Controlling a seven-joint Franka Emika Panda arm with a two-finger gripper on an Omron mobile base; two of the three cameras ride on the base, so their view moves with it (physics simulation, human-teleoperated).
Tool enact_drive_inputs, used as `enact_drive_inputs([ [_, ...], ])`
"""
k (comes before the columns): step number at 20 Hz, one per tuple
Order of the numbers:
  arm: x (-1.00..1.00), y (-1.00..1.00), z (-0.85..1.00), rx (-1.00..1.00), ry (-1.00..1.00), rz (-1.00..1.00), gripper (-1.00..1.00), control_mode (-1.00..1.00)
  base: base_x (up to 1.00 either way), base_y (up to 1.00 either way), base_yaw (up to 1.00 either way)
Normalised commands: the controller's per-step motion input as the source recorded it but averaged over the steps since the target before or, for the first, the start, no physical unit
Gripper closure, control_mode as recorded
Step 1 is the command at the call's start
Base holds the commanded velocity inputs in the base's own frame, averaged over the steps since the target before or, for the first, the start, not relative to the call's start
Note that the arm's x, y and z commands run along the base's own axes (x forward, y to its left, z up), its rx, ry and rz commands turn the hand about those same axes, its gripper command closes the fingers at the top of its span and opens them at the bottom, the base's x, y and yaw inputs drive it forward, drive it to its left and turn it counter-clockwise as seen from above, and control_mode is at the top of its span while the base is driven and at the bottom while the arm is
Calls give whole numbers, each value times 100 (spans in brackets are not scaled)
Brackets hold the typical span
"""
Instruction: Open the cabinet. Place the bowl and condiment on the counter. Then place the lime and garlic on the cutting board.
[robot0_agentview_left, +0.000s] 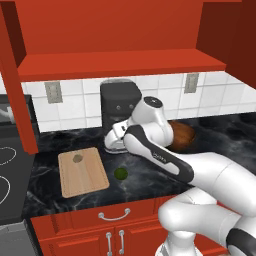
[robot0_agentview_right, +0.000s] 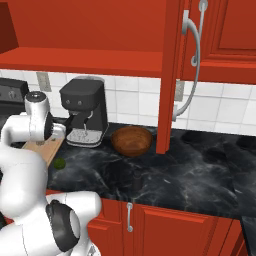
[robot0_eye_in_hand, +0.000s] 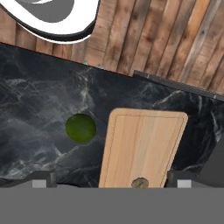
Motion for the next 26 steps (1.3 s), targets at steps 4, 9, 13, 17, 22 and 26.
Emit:
enact_drive_inputs([
  [4,0,0,-4,-1,0,10,-100,-100,0,0,0],
  [9,0,0,-15,-1,0,1,-100,-100,0,0,0],
  [13,0,-7,-26,0,1,-5,-100,-100,0,0,0],
  [17,0,-12,-20,0,1,-12,-100,-100,0,0,0],
  [22,0,-6,-13,0,0,-8,-100,-100,0,0,0],
  [26,0,0,-8,0,0,-8,-100,-100,0,0,0],
])
